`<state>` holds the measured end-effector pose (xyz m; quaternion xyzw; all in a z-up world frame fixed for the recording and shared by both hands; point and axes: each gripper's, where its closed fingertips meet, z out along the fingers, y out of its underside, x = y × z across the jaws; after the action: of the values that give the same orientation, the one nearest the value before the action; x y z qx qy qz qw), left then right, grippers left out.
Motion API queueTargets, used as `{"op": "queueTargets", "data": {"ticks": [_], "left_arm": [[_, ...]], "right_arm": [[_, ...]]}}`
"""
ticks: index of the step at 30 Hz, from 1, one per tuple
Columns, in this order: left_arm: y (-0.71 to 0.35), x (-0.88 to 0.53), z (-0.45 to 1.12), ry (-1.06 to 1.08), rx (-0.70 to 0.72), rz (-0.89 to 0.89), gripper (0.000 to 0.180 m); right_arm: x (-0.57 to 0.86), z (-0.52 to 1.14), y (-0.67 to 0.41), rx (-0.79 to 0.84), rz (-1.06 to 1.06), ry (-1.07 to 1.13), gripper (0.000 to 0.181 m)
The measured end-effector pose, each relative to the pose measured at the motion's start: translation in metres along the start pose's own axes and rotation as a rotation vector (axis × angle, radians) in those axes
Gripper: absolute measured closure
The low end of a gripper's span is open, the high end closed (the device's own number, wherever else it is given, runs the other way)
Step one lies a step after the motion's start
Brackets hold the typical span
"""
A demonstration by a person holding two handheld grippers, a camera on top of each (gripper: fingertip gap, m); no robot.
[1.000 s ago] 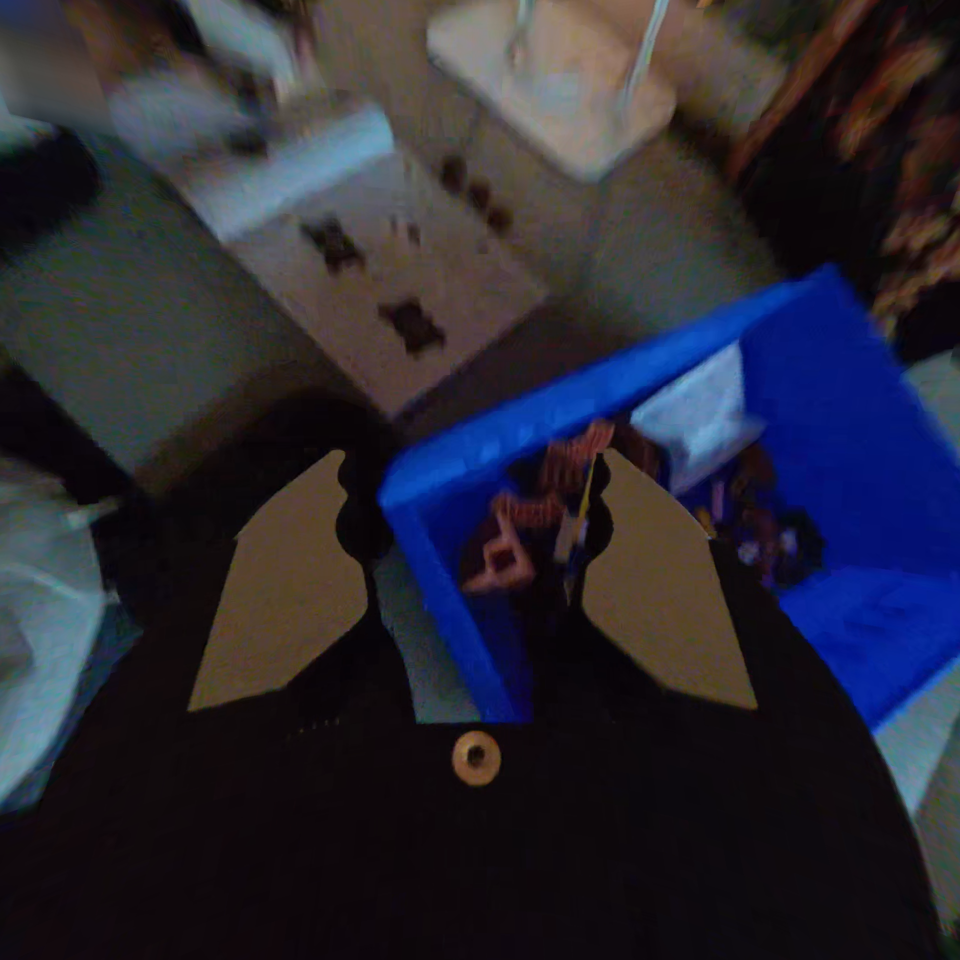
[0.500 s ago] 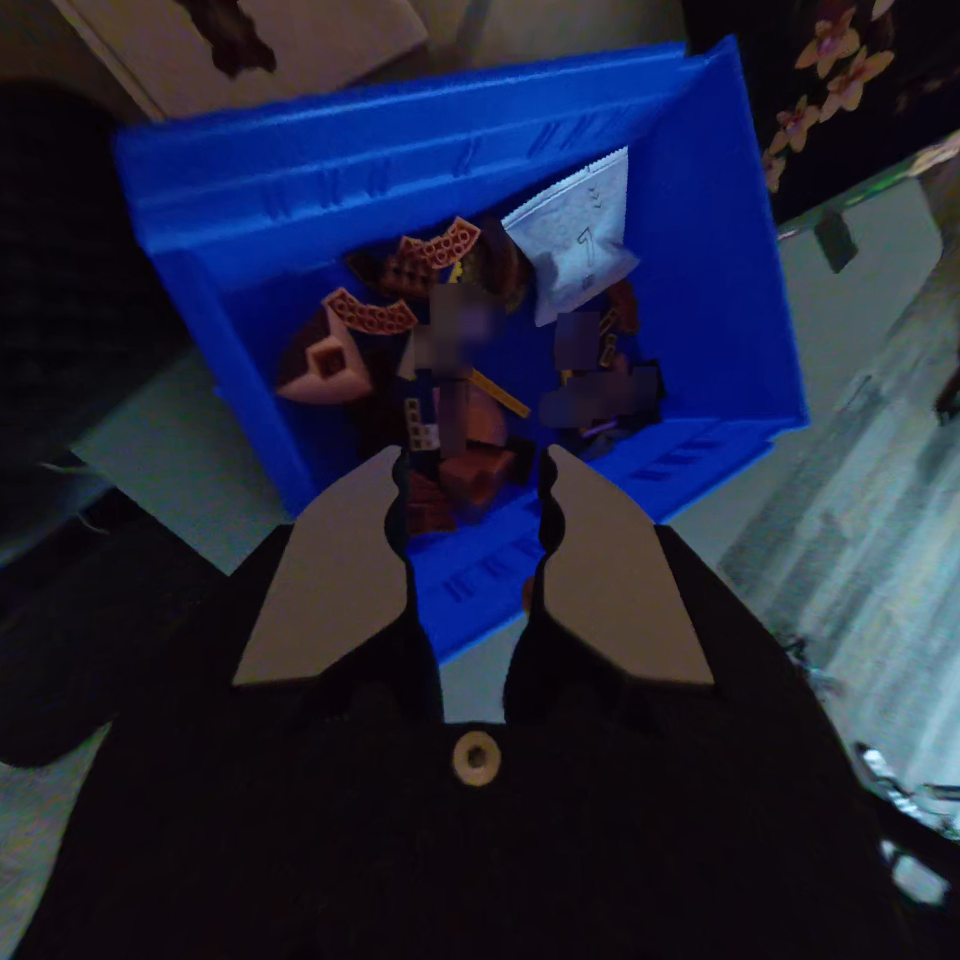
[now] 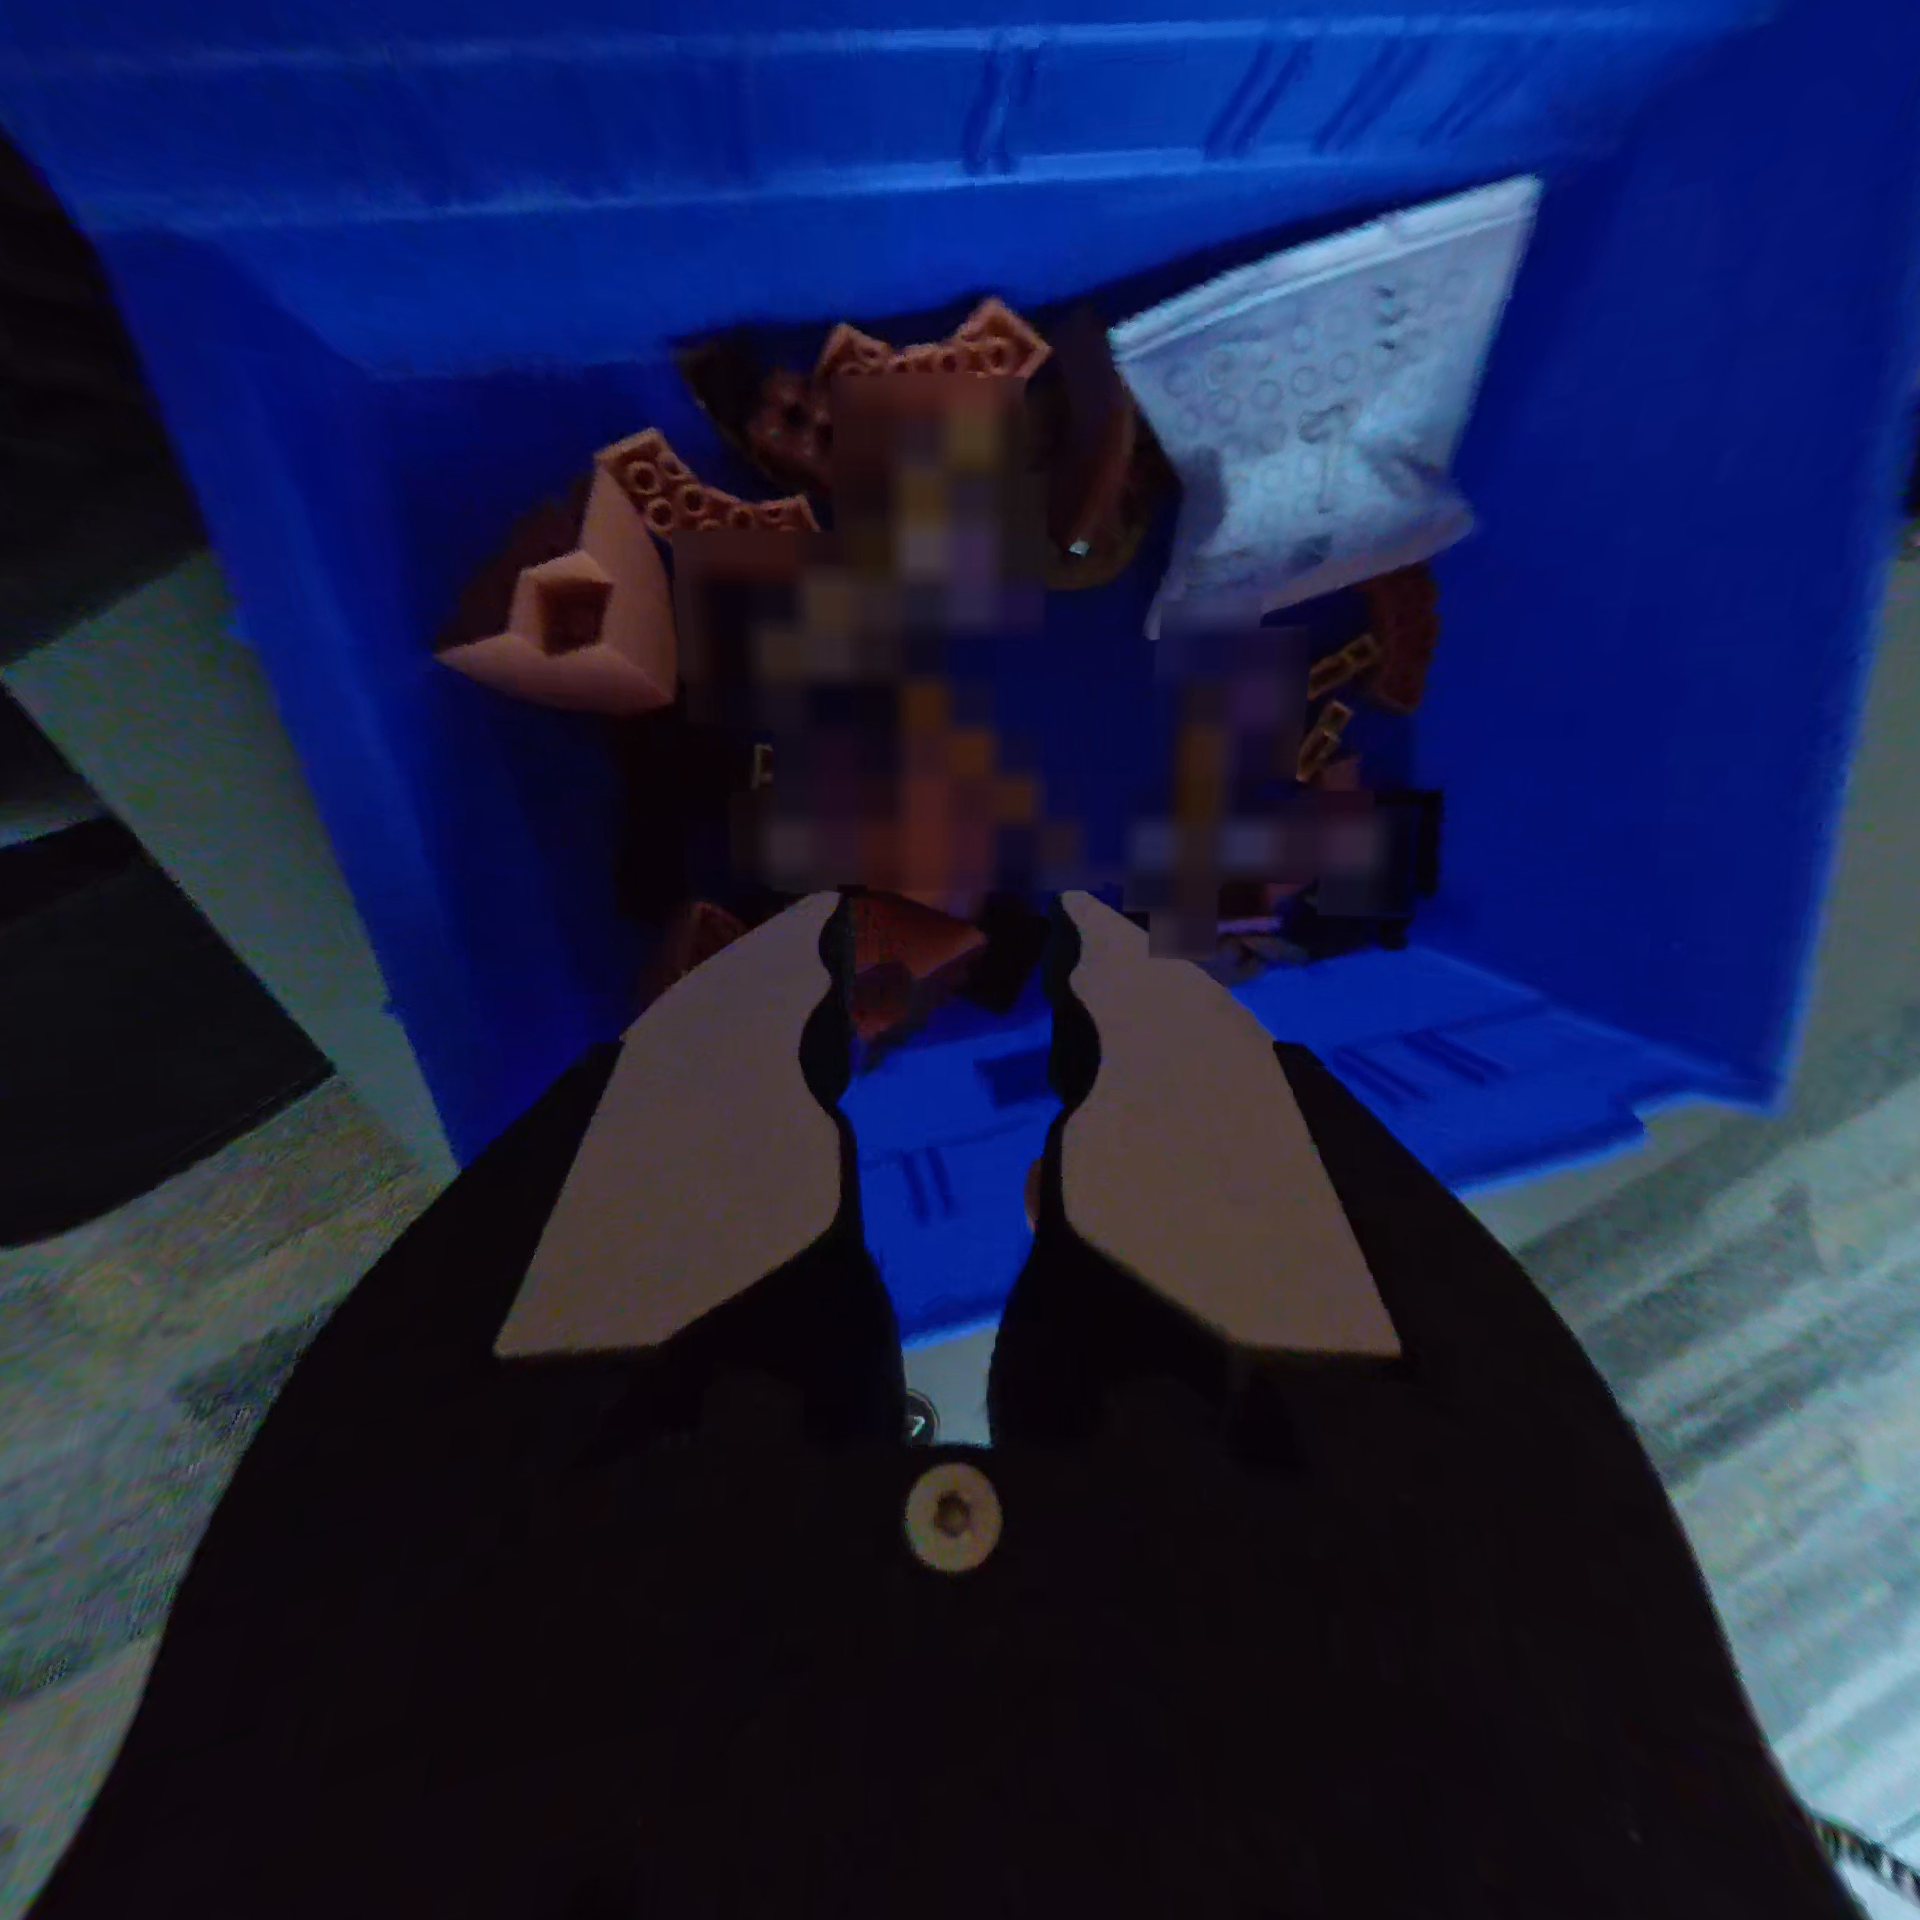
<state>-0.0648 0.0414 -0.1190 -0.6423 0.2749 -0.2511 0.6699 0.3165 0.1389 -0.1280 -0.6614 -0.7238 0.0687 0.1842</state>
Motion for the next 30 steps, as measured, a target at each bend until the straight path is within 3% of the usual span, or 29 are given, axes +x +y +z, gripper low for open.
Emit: {"op": "queueTargets", "data": {"ticks": [5, 13, 14, 17, 22, 30], "left_arm": [[0.000, 0.000, 0.000, -0.001, -0.003, -0.004, 0.092], [0.002, -0.001, 0.001, 0.004, -0.009, -0.008, 0.092], [0.002, -0.001, 0.001, 0.004, -0.009, -0.009, 0.092], [0.002, 0.000, 0.002, 0.006, -0.014, -0.009, 0.092], [0.003, 0.000, 0.003, 0.009, -0.021, -0.009, 0.092], [0.003, 0.001, 0.003, 0.015, -0.029, -0.009, 0.092]], "right_arm": [[-0.026, 0.026, -0.002, -0.077, -0.095, -0.115, 0.147], [-0.012, 0.061, 0.031, -0.360, -0.188, 0.006, 0.138], [-0.008, 0.063, 0.030, -0.364, -0.200, 0.039, 0.147], [0.001, 0.064, 0.028, -0.353, -0.201, 0.071, 0.151], [0.020, 0.062, 0.025, -0.301, -0.182, 0.138, 0.151], [0.010, 0.054, 0.010, -0.189, -0.077, 0.053, 0.146]]}}
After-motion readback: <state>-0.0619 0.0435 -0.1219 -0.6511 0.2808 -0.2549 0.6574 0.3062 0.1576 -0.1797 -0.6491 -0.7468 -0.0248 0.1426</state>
